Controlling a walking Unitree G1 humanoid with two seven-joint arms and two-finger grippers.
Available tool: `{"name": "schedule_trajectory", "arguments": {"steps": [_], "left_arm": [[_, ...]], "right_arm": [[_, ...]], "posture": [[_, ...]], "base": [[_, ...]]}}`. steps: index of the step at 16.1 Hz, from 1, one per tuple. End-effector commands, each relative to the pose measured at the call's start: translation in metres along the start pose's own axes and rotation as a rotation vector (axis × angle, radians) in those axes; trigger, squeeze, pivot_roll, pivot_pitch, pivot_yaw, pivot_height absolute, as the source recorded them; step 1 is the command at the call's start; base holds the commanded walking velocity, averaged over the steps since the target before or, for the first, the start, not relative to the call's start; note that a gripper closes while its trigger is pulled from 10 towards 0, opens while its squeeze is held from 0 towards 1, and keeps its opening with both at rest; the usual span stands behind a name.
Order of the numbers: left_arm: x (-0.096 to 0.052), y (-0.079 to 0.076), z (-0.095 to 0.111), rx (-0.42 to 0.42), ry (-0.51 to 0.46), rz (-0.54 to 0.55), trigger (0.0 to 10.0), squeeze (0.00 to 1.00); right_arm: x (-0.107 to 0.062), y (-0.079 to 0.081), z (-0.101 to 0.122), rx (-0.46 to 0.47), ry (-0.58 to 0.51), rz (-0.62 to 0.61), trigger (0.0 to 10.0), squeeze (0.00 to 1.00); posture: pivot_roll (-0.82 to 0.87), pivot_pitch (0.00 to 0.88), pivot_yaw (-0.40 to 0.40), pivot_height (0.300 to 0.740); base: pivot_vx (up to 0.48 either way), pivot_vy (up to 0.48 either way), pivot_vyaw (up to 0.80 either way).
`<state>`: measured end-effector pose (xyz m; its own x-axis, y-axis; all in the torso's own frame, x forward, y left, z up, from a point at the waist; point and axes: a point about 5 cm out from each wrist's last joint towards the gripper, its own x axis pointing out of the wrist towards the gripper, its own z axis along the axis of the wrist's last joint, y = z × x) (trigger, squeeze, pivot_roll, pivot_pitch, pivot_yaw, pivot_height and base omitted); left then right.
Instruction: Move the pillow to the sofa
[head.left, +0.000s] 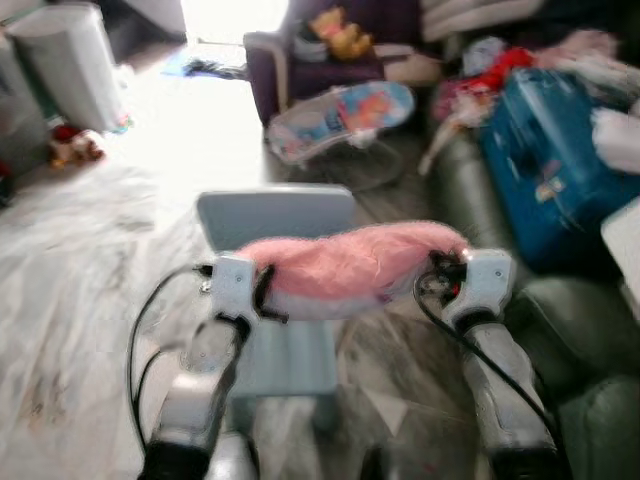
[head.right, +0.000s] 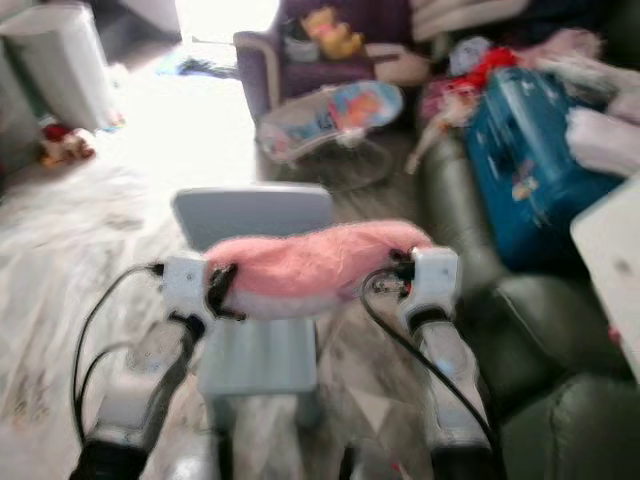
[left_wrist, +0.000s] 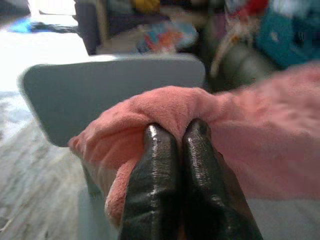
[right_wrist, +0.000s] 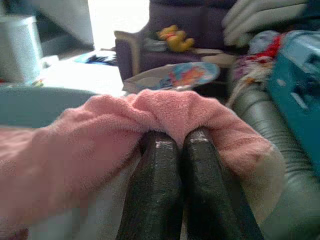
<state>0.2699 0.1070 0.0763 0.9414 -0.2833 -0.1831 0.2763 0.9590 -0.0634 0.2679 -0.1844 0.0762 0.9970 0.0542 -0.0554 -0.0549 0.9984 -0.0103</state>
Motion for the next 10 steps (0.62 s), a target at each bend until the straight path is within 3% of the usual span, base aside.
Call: {"name": "schedule_trajectory", "arguments": {"steps": [1, 10], "left_arm": [[-0.0026, 0.0003, -0.0009, -0.009, 0.004, 0.004, 10.0, 0.0], [-0.0032, 0.0003, -0.0014, -0.02, 0.021, 0.004, 10.0, 0.0]], "right_arm": [[0.0066, 0.005, 0.0123, -0.012, -0.04, 0.022, 10.0, 0.0], [0.0064, 0.0039, 0.0111, -0.016, -0.024, 0.014, 10.0, 0.0]], "posture": [[-0.02, 0.0, 0.014, 0.74], [-0.02, 0.0, 0.013, 0.74]], "base": [[-0.337, 0.0, 0.0], [-0.338, 0.0, 0.0]]}}
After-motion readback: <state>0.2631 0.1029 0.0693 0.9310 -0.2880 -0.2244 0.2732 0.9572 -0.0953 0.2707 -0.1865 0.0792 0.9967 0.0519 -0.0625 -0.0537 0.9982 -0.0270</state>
